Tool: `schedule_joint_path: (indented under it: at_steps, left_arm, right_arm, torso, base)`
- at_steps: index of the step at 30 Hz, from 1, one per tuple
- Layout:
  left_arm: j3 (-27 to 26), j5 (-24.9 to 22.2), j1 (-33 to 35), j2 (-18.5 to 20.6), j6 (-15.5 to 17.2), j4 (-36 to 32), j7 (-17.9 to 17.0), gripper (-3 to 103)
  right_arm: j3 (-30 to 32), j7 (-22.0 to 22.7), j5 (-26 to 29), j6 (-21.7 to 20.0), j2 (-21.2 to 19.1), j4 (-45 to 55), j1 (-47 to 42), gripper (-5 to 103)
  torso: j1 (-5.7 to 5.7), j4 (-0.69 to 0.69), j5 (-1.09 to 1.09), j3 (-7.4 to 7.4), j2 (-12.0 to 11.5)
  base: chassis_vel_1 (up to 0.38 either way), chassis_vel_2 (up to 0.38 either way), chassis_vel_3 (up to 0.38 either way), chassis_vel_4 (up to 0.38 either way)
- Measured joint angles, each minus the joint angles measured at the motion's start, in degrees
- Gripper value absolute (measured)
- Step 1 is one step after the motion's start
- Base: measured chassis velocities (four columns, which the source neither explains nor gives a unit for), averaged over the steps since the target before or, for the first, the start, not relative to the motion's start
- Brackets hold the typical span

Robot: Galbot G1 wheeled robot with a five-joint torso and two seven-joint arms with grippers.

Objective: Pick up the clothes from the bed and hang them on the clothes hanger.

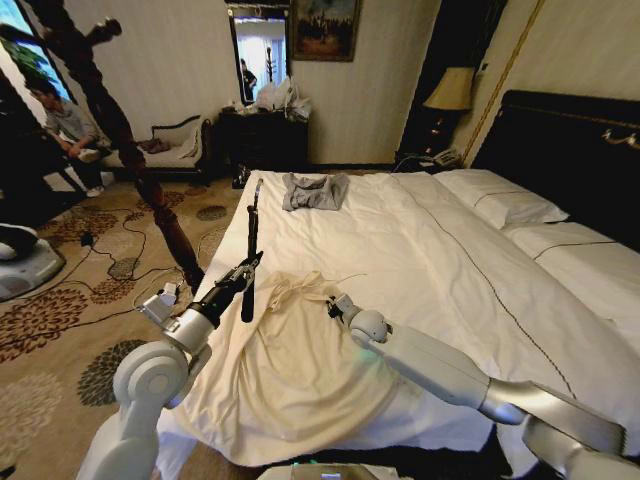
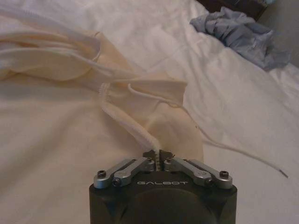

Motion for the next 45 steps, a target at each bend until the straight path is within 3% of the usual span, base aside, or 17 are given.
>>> schedule_joint_path:
  at_steps: [6, 9, 12, 13, 16, 17, 20, 23, 26, 32, 37, 45]
  left_arm:
    - [-0.2, -0.3, 1.4, -1.2, -0.4, 0.2, -0.1, 23]
    - [-0.1, -0.6, 1.7, -1.4, -0.5, 0.1, -0.1, 23]
    - [1.1, -3.6, 1.7, -1.4, -0.3, 0.0, -1.1, 23]
    - [1.1, -3.6, 1.7, -1.4, -0.3, 0.0, -1.1, 23]
    - [3.8, -8.7, 3.1, -2.1, 0.3, 0.0, -1.5, 23]
    - [3.8, -8.7, 3.1, -2.1, 0.3, 0.0, -1.5, 23]
    - [8.6, -16.1, 4.9, -2.1, 2.3, -0.3, -1.5, 23]
    - [12.8, -18.7, 5.5, -0.4, 3.7, -0.2, -1.1, 23]
    - [16.8, -19.3, 6.0, 1.3, 4.6, 0.2, -0.5, 23]
    - [20.1, -18.9, 6.6, 0.9, 4.8, 2.1, 0.0, 23]
    - [22.6, -17.3, 5.2, -1.7, 4.7, 5.1, 0.6, 23]
    - [22.9, -18.4, 0.6, -6.1, 4.5, 7.3, 0.7, 23]
  right_arm:
    - [1.7, -0.2, 1.4, 3.3, 0.0, -0.8, -0.2, 1]
    - [3.9, -0.2, 5.0, 4.1, -1.1, 0.2, -0.5, 1]
    - [10.0, -1.1, 13.2, 6.4, -4.3, 3.0, -1.4, 1]
    - [10.0, -1.1, 13.2, 6.4, -4.3, 3.0, -1.4, 1]
    - [15.5, -2.8, 20.6, 9.8, -7.6, 4.7, -1.8, 1]
    - [15.5, -2.8, 20.6, 9.8, -7.6, 4.7, -1.8, 1]
    - [19.0, -3.4, 24.1, 12.2, -9.3, 4.9, -1.9, 1]
    - [20.6, -3.4, 24.7, 12.8, -9.4, 4.6, -2.1, 1]
    - [22.5, -3.1, 25.1, 13.6, -9.2, 4.0, -2.4, 1]
    - [25.4, -3.7, 26.2, 15.4, -9.8, 4.3, -2.6, 1]
    - [29.2, -5.3, 29.3, 19.4, -11.5, 9.1, -3.0, 1]
    - [32.5, -7.2, 32.4, 22.5, -14.8, 18.5, -5.8, 1]
  torso:
    - [0.0, 0.01, 0.0, 0.0, 0.0]
    - [0.0, 0.02, 0.01, 0.0, 0.0]
    - [0.0, -0.01, 0.02, 0.0, 0.0]
    - [0.0, -0.01, 0.02, 0.0, 0.0]
    - [0.0, -0.01, 0.0, 0.0, 0.0]
    - [0.0, -0.01, 0.0, 0.0, 0.0]
    - [0.0, 0.0, 0.01, -0.01, 0.0]
    - [-0.01, 0.0, 0.02, 0.0, 0.0]
    - [0.0, 0.0, 0.02, 0.0, 0.0]
    - [0.0, 0.01, 0.01, 0.0, 0.0]
    - [-0.01, 0.0, 0.0, 0.0, 0.0]
    - [-0.01, -0.01, 0.0, 0.0, 0.0]
  base:
    - [0.0, 0.0, 0.0, 0.0]
    - [0.0, 0.0, 0.0, 0.0]
    - [0.0, 0.0, 0.0, 0.0]
    - [0.0, 0.0, 0.0, 0.0]
    - [0.0, 0.0, 0.0, 0.0]
    - [0.0, 0.0, 0.0, 0.0]
    - [0.0, 0.0, 0.0, 0.0]
    - [0.0, 0.0, 0.0, 0.0]
    - [0.0, 0.0, 0.0, 0.0]
    - [0.0, 0.0, 0.0, 0.0]
    - [0.0, 0.0, 0.0, 0.0]
    - [0.0, 0.0, 0.0, 0.0]
